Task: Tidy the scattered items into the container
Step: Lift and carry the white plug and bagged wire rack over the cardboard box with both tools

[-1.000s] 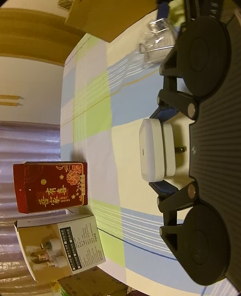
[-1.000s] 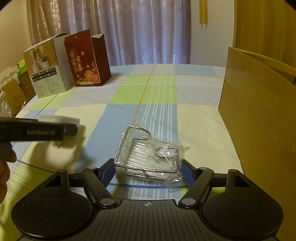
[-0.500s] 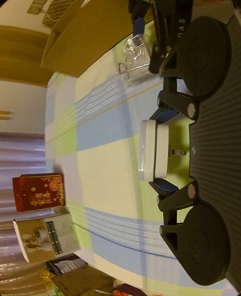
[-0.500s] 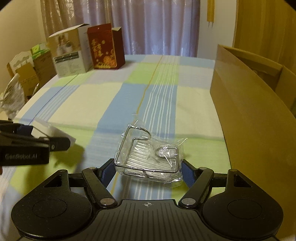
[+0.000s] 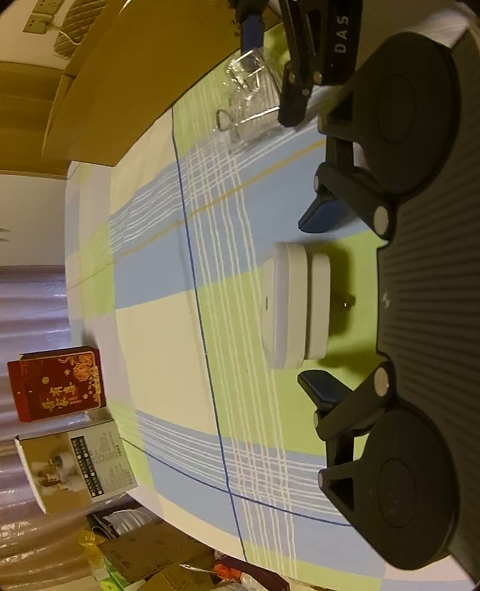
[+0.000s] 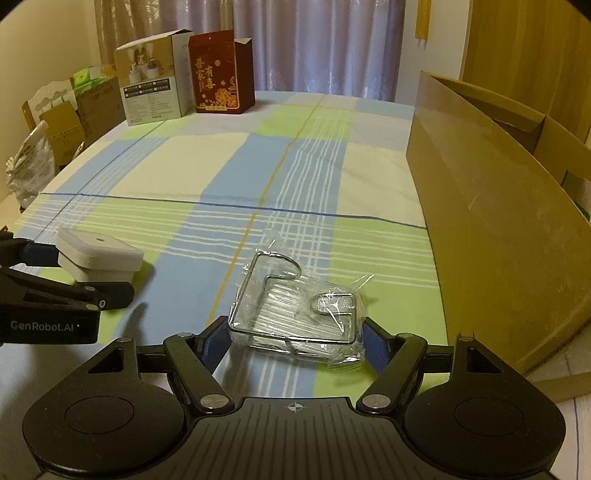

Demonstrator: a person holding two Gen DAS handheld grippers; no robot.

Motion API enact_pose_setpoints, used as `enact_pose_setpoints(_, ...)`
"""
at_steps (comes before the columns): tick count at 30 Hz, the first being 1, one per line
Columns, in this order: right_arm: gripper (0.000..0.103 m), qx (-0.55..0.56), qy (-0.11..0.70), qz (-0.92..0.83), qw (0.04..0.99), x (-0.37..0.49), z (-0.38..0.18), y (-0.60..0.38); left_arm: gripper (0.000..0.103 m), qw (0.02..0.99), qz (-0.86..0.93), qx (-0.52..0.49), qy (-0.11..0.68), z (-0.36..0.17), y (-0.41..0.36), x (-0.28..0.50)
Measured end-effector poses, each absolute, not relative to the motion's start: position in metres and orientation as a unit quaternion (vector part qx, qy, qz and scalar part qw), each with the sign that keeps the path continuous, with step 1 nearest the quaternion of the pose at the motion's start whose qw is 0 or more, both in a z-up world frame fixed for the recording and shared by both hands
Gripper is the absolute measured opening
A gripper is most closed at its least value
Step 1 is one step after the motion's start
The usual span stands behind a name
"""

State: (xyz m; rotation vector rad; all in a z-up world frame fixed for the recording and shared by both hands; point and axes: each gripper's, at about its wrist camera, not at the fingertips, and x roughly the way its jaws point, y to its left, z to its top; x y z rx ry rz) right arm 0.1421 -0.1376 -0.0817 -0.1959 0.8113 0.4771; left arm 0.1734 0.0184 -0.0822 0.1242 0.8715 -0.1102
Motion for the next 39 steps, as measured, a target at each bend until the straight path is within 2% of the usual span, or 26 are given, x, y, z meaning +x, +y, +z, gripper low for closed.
enact_pose_setpoints(3, 0.076, -0.093, 0.390, 0.230, 0.887, 0.144, -0.083, -0.138, 0.071, 0.897, -0.067, 0.086, 0.428, -0.086, 0.019, 0.176)
enact_pose_setpoints(9, 0.076, -0.088, 0.390, 0.232, 0.887, 0.146, -0.085, -0.136, 0.051, 0.895, -0.077, 0.093, 0.429, -0.086, 0.022, 0.177)
enact_pose_setpoints(25, 0.076, -0.091, 0.393, 0.232, 0.885, 0.145, -0.085, -0.134, 0.052, 0.896, -0.079, 0.089, 0.427, -0.085, 0.019, 0.176)
enact_pose_setpoints(34, 0.076, -0.090, 0.393, 0.231, 0.885, 0.145, -0.085, -0.134, 0.051, 0.898, -0.082, 0.032, 0.431, -0.080, 0.027, 0.178)
enact_pose_setpoints(39, 0.076, -0.091, 0.396, 0.233, 0.884, 0.142, -0.082, -0.134, 0.050, 0.899, -0.087, 0.034, 0.429, -0.075, 0.021, 0.173)
